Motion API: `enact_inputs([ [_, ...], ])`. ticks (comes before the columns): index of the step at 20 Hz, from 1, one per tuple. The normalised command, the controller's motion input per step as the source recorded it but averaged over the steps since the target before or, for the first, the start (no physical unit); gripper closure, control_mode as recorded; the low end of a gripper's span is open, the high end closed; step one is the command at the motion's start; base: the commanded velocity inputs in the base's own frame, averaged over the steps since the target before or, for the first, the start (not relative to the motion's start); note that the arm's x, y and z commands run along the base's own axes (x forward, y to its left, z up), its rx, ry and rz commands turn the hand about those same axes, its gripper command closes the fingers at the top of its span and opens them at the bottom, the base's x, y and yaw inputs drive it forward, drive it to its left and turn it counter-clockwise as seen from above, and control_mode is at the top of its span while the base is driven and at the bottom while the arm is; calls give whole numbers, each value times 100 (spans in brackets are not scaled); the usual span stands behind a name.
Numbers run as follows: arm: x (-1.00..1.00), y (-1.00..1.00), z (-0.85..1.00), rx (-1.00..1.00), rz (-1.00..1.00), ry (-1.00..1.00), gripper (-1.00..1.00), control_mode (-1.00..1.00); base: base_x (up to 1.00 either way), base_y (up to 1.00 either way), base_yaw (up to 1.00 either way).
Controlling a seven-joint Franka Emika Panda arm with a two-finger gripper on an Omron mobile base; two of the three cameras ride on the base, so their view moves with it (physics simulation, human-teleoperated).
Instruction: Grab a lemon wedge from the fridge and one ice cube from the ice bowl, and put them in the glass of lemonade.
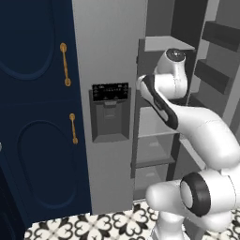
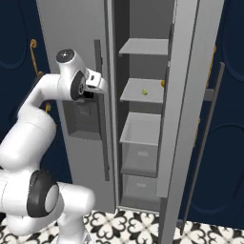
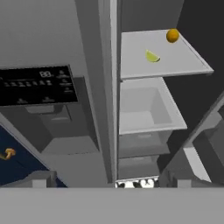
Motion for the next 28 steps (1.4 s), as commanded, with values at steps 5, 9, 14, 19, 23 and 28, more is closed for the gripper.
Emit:
enact_inputs([
  [5, 100, 26, -1, 0, 0, 5, -100, -100, 0, 0, 0],
  [9, 95, 11, -15, 0, 0, 1, -100, -100, 0, 0, 0],
  [14, 62, 0, -21, 0, 0, 0, -100, -100, 0, 0, 0],
  [19, 65, 0, -22, 0, 0, 0, -100, -100, 0, 0, 0],
  [23, 56, -11, -19, 0, 0, 0, -100, -100, 0, 0, 0],
  [28, 25, -13, -1, 0, 0, -3, -100, -100, 0, 0, 0],
])
